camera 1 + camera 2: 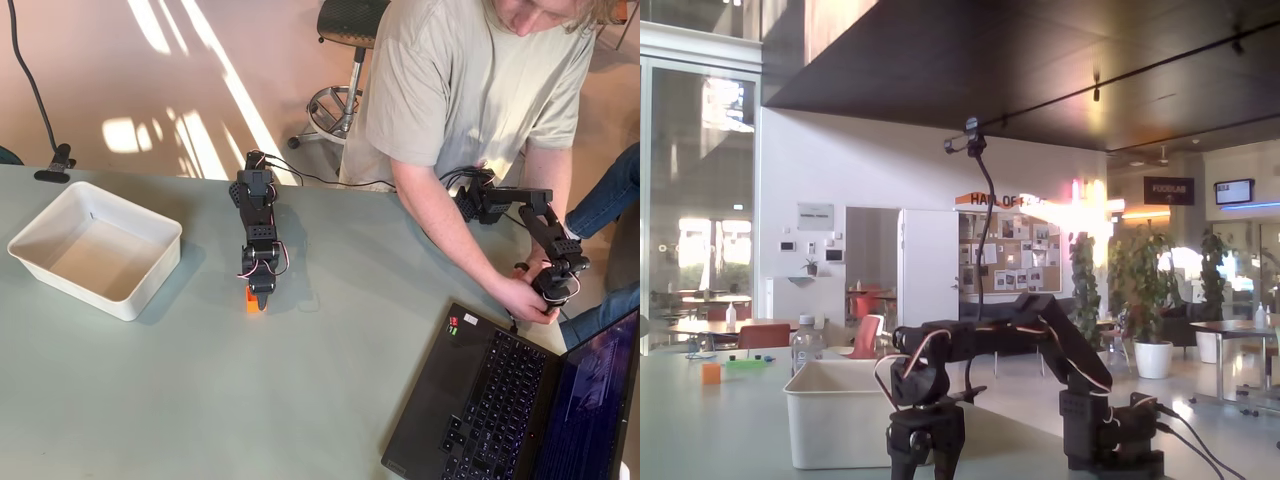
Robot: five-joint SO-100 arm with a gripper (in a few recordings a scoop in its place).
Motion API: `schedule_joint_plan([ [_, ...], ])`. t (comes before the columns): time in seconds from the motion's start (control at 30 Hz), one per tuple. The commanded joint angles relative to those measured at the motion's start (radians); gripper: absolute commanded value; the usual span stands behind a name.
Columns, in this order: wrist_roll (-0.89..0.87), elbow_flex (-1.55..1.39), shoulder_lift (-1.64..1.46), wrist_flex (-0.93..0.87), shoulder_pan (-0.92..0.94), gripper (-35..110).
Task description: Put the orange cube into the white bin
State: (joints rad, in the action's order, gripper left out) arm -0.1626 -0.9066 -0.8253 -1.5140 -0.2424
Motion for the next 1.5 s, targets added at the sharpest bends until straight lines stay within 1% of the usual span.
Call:
schedule_joint_plan([
  [0.0,0.002,0.031,-0.008,0.003,0.005,18],
  [0.2,0.002,0.049,-0.052,0.003,0.077,18],
  [0.37,0.0,0.123,-0.146,-0.002,0.181,18],
  [0.57,0.003,0.308,-0.383,0.003,0.278,18],
  [0.67,0.005,0.446,-0.425,0.003,0.35,18],
  [0.83,0.006,0.615,-0.422,0.005,0.577,18],
  [0.97,0.005,0.618,-0.368,0.018,0.75,18],
  [1.07,0.003,0.618,-0.272,0.032,0.831,18],
  [1.2,0.002,0.621,-0.179,0.032,0.857,18],
  [1.37,0.002,0.62,-0.149,0.031,0.857,19],
  [1.47,0.002,0.62,-0.149,0.021,0.857,24],
])
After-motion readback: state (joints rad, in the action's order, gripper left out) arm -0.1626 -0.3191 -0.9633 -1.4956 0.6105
